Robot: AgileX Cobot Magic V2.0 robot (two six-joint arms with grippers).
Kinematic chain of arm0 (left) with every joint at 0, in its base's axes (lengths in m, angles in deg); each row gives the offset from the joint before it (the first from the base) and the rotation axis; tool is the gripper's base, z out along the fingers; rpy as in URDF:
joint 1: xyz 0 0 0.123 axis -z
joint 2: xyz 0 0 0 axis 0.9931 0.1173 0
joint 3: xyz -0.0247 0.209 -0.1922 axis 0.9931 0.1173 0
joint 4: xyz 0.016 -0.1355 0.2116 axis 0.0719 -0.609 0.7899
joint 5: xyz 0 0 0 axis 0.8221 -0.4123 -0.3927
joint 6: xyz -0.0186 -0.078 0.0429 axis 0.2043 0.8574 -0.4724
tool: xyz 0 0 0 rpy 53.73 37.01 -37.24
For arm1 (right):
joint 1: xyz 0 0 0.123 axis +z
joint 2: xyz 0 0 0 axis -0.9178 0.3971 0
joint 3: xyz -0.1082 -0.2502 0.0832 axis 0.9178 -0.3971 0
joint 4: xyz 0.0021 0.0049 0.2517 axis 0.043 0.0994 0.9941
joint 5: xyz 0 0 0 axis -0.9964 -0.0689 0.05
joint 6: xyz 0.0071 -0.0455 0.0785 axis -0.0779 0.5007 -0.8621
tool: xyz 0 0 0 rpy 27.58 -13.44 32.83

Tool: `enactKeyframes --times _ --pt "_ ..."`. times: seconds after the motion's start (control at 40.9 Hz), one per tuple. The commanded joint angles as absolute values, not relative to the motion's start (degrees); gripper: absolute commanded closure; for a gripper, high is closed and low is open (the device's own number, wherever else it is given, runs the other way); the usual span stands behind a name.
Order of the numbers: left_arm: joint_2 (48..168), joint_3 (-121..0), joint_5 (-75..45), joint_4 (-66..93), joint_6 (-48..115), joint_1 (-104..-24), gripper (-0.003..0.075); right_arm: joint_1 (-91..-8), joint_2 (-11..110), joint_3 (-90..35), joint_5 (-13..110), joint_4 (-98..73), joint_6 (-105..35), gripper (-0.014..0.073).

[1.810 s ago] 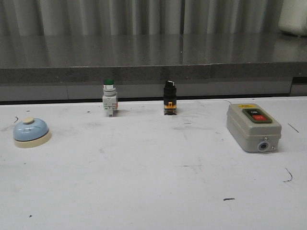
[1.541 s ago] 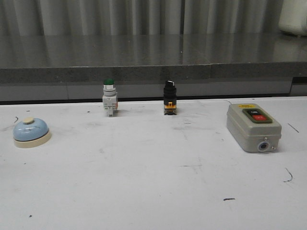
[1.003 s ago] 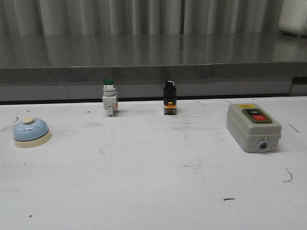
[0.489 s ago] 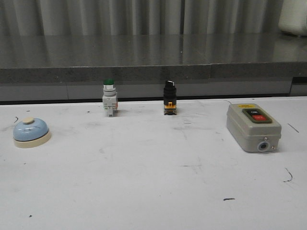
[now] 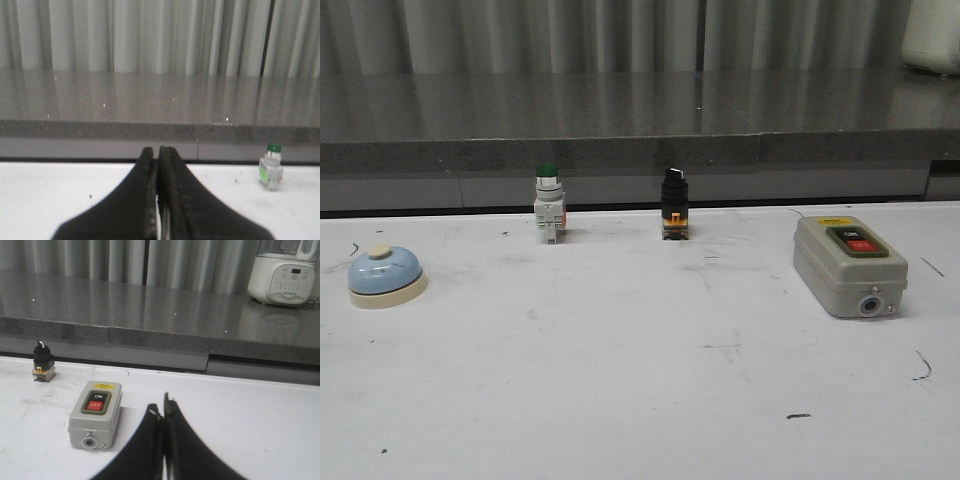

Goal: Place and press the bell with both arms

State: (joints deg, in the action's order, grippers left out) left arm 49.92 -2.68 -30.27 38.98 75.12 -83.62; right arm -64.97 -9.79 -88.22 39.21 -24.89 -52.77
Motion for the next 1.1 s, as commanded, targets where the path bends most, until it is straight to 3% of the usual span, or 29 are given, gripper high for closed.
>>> enactKeyframes --times 0.0,0.147,0.489,1.076 --pt "48.99 -3.01 -40.57 38.13 76.87 -83.61 0.0740 -65.11 -10.74 -83.20 37.09 -24.11 -52.80 0.0663" --pt "49.79 -12.10 -35.88 37.44 77.40 -83.61 0.0740 -65.11 -10.08 -75.37 43.75 -24.09 -52.80 0.0663" --pt "64.53 -37.17 -8.72 37.44 77.27 -83.61 0.0740 -65.11 4.37 -57.43 55.49 -24.09 -52.80 0.0663" --pt "79.64 -38.99 -3.95 37.34 77.27 -83.61 0.0740 -65.11 25.25 -55.65 59.90 -24.09 -52.80 0.0663"
